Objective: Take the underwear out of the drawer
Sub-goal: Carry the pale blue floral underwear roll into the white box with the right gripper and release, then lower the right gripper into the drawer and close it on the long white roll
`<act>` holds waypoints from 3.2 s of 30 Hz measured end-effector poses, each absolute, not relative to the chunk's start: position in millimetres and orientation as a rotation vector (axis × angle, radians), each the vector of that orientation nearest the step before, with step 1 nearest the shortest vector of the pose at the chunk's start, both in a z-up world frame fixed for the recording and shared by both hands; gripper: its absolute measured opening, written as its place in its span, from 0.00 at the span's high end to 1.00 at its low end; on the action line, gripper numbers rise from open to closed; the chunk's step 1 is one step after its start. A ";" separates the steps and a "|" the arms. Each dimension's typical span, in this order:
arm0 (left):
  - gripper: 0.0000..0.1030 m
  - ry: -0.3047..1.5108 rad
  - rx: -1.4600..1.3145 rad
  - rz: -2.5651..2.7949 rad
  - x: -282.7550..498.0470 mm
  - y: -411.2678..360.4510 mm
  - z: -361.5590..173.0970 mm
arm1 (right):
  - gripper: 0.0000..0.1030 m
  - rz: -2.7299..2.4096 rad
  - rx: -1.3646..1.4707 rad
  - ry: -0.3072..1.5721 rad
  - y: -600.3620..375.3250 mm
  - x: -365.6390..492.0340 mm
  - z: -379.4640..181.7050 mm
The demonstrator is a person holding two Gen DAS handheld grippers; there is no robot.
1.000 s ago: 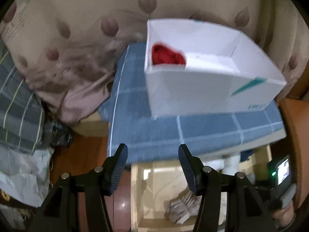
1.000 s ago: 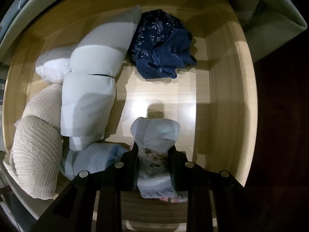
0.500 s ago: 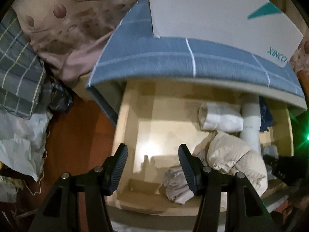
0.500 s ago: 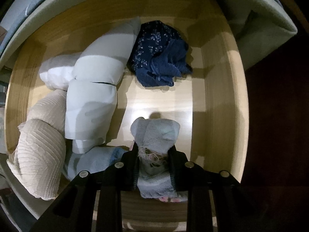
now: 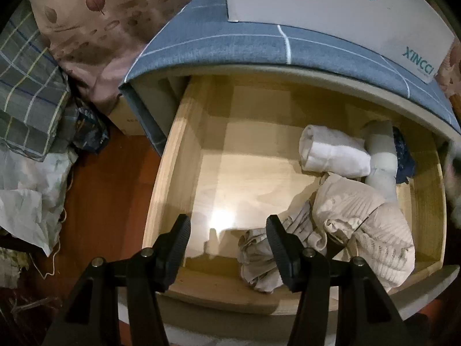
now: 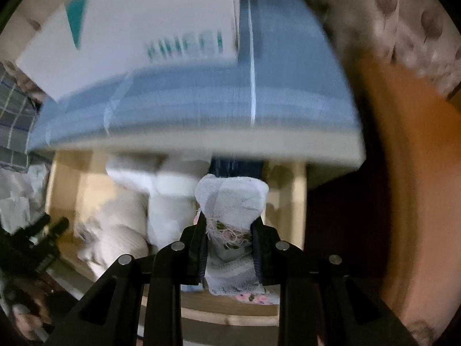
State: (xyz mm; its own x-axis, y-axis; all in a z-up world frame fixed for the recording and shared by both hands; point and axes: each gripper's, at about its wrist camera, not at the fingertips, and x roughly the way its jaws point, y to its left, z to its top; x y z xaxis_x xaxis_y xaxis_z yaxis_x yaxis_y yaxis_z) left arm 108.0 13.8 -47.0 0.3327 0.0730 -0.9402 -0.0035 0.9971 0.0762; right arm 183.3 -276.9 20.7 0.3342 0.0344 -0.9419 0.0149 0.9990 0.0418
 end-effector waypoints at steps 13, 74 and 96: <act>0.46 1.245 0.022 0.053 109.8 18.8 -50.6 | 0.77 0.052 0.042 0.973 -268.3 264.5 168.3; 0.46 1.322 -0.118 0.040 116.5 33.5 -60.8 | 0.52 0.105 0.067 1.426 -213.1 220.1 -85.8; 0.46 1.340 -0.124 0.037 117.7 33.5 -64.2 | 0.56 0.040 -0.052 1.427 -234.4 206.8 -108.9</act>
State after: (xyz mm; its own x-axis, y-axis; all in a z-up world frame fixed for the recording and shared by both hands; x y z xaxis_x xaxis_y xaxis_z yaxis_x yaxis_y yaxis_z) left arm 117.7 33.5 -64.2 0.2292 -0.0447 -0.9724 -0.0980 0.9928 -0.0687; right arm 206.8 -234.4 -108.9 0.1430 -0.0034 -0.9897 -0.0586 0.9982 -0.0119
